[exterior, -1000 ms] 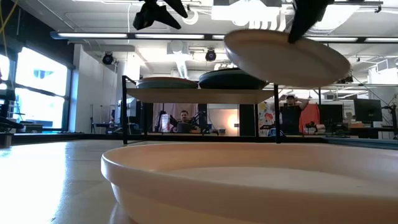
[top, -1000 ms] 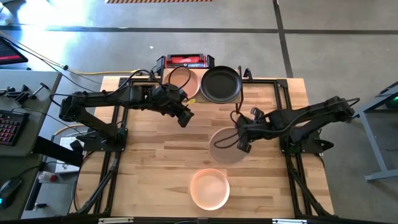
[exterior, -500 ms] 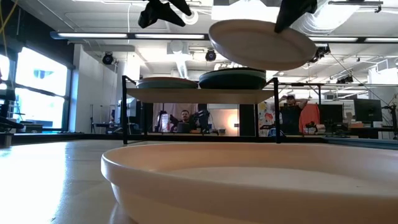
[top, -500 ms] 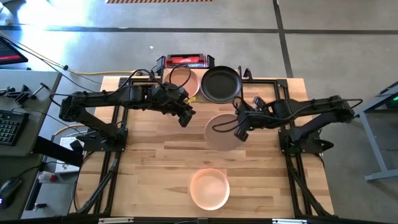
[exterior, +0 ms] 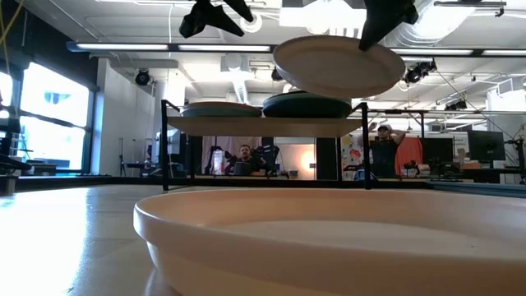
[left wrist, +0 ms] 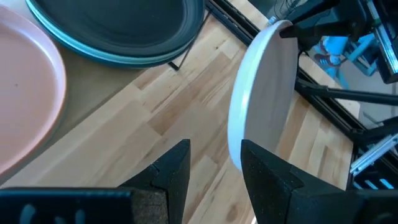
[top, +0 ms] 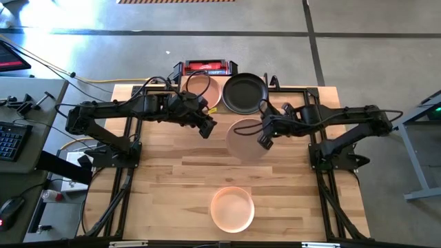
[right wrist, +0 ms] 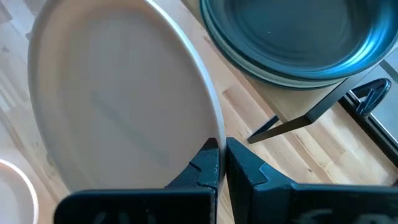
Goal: Place and stack plates onto a shelf
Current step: Stack the white plate on the top of the orange plate on the shelf
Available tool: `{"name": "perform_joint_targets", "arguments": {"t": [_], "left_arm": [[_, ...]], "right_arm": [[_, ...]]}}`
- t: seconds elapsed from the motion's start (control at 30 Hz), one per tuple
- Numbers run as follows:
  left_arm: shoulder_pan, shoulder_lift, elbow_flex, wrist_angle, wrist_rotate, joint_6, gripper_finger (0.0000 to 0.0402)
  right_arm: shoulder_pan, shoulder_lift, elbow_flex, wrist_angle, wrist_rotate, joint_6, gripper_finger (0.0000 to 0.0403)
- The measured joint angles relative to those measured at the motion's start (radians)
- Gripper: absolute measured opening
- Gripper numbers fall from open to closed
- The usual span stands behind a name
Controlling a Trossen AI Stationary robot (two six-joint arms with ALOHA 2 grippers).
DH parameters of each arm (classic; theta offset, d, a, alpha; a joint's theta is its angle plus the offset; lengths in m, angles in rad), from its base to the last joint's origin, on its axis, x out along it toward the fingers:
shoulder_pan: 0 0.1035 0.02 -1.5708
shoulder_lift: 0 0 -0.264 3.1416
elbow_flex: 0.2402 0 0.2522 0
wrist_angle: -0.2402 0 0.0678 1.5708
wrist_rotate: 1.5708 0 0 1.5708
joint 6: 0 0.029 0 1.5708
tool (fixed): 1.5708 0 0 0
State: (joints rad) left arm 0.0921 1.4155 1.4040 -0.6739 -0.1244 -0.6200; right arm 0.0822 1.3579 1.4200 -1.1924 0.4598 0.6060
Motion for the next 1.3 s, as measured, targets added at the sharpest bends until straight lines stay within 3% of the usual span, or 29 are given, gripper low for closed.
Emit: {"name": "perform_joint_targets", "arguments": {"t": [0.6, 0.83, 1.3], "left_arm": [[0.0, 0.0, 0.0, 0.0, -0.047, -0.032, 0.0131], [0.001, 0.0, 0.0, 0.0, -0.106, -0.031, 0.0131], [0.029, 0.0, 0.0, -0.001, -0.124, -0.017, 0.0131]], "right_arm": [[-0.142, 0.0, 0.0, 0.192, -0.005, 0.009, 0.0], [-0.161, 0.0, 0.0, 0.27, -0.05, -0.031, 0.0], [-0.161, 0.0, 0.0, 0.304, -0.051, -0.047, 0.0]]}}
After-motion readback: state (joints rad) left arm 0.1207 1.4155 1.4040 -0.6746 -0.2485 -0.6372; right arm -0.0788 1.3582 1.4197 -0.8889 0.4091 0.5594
